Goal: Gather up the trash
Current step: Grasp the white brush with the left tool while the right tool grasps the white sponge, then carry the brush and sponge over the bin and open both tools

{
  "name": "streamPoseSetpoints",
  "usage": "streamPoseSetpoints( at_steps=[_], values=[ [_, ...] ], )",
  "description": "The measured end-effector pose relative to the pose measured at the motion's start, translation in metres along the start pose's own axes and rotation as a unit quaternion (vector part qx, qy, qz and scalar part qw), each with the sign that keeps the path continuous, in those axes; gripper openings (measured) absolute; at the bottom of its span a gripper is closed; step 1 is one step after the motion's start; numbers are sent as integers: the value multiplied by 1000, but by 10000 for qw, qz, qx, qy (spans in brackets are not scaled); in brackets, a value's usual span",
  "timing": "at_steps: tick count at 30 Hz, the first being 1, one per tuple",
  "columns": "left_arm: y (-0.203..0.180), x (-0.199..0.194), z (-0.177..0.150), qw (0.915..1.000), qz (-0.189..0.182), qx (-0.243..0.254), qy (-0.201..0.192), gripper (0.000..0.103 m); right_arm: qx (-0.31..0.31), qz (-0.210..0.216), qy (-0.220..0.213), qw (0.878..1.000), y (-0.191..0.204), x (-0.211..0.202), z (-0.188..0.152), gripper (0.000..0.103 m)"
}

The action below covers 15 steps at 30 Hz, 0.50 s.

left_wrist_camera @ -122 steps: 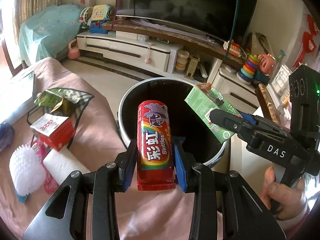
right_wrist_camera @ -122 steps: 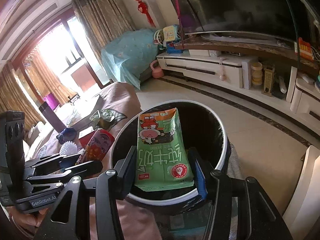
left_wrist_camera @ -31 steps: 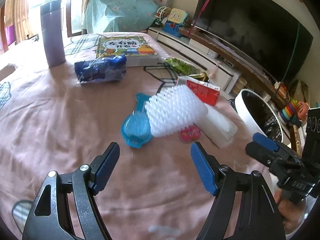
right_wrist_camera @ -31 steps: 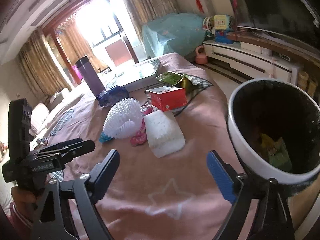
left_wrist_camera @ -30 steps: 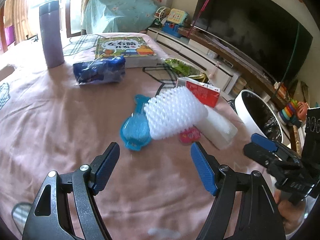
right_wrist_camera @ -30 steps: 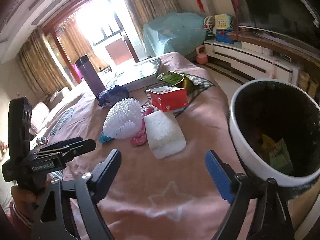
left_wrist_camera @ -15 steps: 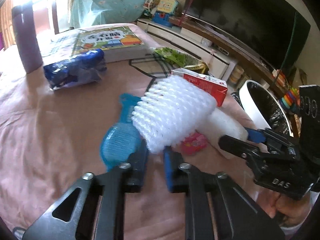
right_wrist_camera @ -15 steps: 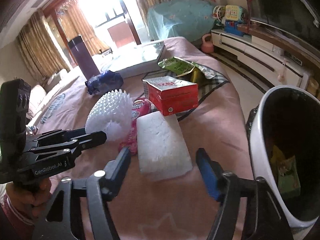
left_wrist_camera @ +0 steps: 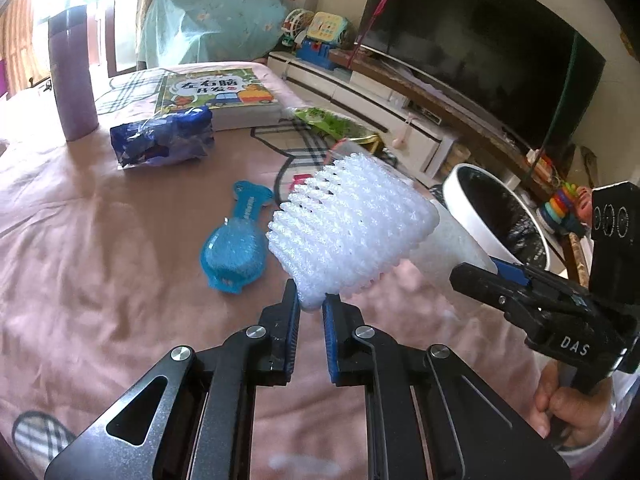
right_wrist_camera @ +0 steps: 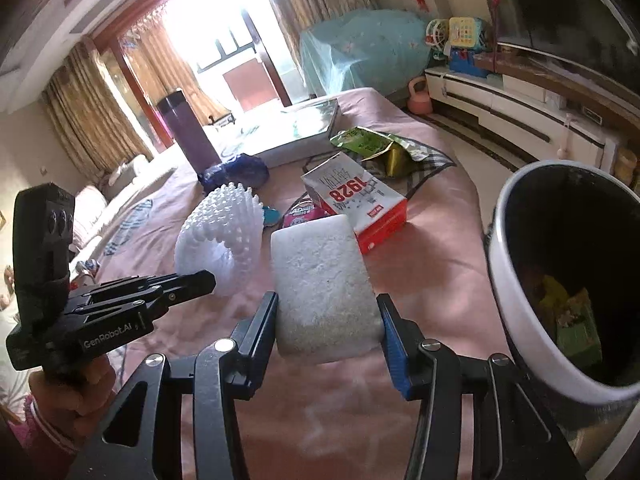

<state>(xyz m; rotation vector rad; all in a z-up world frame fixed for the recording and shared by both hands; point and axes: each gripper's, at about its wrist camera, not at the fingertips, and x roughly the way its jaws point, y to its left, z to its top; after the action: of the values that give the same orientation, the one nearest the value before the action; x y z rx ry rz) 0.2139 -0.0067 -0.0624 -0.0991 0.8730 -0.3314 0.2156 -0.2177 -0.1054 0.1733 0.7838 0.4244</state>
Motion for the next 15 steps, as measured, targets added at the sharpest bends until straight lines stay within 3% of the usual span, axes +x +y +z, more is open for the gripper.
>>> streamPoseSetpoints(
  at_steps=[15],
  values=[
    [-75, -7, 1, 9976, -386, 582, -1, 10, 530, -400, -520, 9964, -47, -61, -12, 49]
  ],
)
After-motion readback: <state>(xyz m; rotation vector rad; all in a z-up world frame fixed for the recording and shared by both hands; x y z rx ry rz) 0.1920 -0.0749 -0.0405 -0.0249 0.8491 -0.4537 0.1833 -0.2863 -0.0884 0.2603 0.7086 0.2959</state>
